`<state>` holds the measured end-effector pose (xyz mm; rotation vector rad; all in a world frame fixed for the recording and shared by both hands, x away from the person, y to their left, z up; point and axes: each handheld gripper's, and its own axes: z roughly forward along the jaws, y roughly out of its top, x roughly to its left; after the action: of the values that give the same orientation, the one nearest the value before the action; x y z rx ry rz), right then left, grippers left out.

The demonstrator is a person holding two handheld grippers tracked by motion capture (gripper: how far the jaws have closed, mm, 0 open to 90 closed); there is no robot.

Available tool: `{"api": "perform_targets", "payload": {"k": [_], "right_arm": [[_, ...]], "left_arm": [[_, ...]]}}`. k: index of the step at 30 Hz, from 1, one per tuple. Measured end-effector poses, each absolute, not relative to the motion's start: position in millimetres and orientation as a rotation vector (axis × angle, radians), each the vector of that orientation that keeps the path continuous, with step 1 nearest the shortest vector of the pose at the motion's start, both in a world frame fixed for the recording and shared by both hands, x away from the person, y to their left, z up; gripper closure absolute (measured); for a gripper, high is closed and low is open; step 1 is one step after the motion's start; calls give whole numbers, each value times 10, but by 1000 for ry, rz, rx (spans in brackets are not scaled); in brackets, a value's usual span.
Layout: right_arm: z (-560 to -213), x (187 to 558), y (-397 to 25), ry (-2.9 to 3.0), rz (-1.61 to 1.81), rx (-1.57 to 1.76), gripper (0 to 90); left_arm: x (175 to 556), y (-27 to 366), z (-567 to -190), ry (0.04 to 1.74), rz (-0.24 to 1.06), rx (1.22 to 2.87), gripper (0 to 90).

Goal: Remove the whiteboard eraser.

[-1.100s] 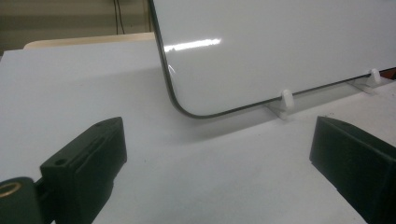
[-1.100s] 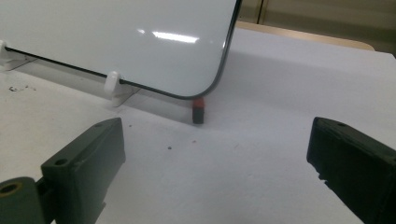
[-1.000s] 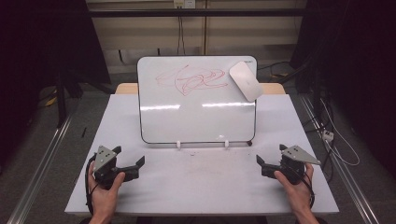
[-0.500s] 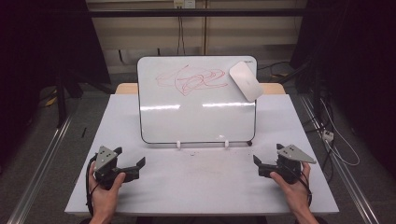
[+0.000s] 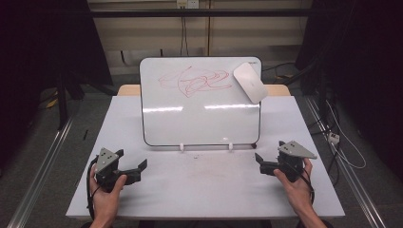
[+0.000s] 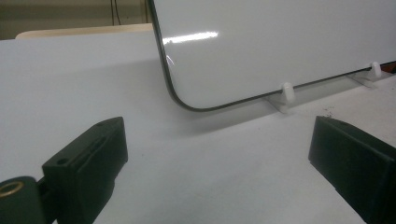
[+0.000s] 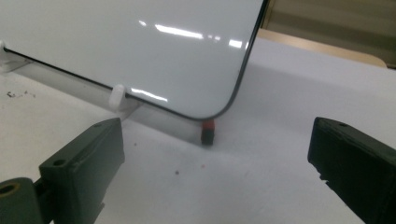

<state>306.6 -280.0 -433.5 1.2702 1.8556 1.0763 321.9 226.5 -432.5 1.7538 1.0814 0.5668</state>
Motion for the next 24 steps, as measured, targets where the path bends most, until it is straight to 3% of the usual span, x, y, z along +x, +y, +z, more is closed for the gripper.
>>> {"api": "perform_targets", "payload": {"k": [24], "right_arm": [[-3737, 3542, -2628, 1844, 1040, 1163, 46]], "left_arm": [[3270, 2225, -4317, 1066, 561, 1794, 44]]}}
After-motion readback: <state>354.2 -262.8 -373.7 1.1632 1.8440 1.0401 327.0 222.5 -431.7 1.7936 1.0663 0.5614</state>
